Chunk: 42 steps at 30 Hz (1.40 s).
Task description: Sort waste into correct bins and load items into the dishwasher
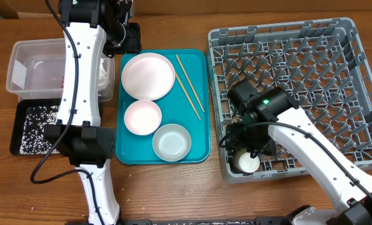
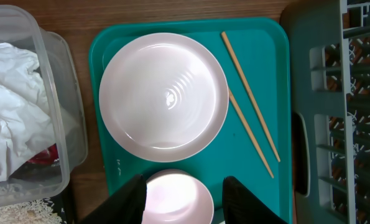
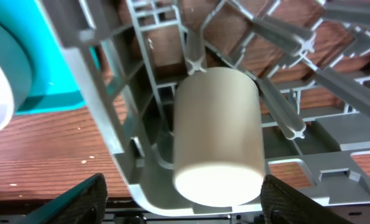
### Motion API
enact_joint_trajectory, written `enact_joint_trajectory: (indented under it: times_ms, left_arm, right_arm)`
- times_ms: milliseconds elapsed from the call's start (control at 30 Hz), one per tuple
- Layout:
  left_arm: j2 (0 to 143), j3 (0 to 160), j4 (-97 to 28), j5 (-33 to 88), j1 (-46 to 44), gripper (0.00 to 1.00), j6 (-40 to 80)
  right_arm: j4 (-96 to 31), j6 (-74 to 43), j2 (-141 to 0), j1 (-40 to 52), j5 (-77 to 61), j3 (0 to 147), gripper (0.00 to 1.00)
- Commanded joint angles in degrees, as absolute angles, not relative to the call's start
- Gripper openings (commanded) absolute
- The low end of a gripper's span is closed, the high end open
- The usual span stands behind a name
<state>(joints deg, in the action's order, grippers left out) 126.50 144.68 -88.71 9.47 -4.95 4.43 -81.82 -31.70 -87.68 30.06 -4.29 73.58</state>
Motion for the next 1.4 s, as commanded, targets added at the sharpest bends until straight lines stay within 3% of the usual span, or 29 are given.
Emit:
enact_joint_trajectory:
  times_ms: [0, 167, 533, 867, 1000, 1033, 1367]
  left_arm:
    - [126.1, 146.1, -88.6, 8.8, -5.2, 0.42, 4.9]
    - [124.6, 146.1, -89.4, 9.0, -5.2, 0.41, 4.9]
    - [117.4, 146.1, -92.8, 7.4, -4.6, 0.42, 4.8]
    - [112.2, 146.1, -93.0, 6.3, -0.1, 0.64, 5.2]
    - [110.9, 146.1, -93.0, 3.9, 4.3, 0.85, 5.4]
    - [110.9, 146.1, -93.0, 3.3, 5.2, 1.00, 5.3]
    - [111.3, 146.0, -93.0, 2.9, 6.6, 1.00, 5.3]
  right_arm:
    - [-81.5, -31.5, -87.4, 28.8, -4.3, 80.9, 0.79]
    - [-77.6, -27.9, -87.4, 29.1, -5.7, 90.9, 0.77]
    - [-63.1, -22.0, -94.0, 38.7, -7.1, 91.4, 0.75]
    - [-46.0, -25.5, -108.4, 42.7, -6.0, 91.5, 0.66]
    - [-39.8, -27.1, -113.3, 42.7, -6.1, 91.5, 0.65]
    - [-38.4, -27.1, -114.6, 42.8, -6.2, 91.5, 0.64]
    - [-33.6, -30.1, -121.5, 43.8, -6.1, 91.5, 0.46]
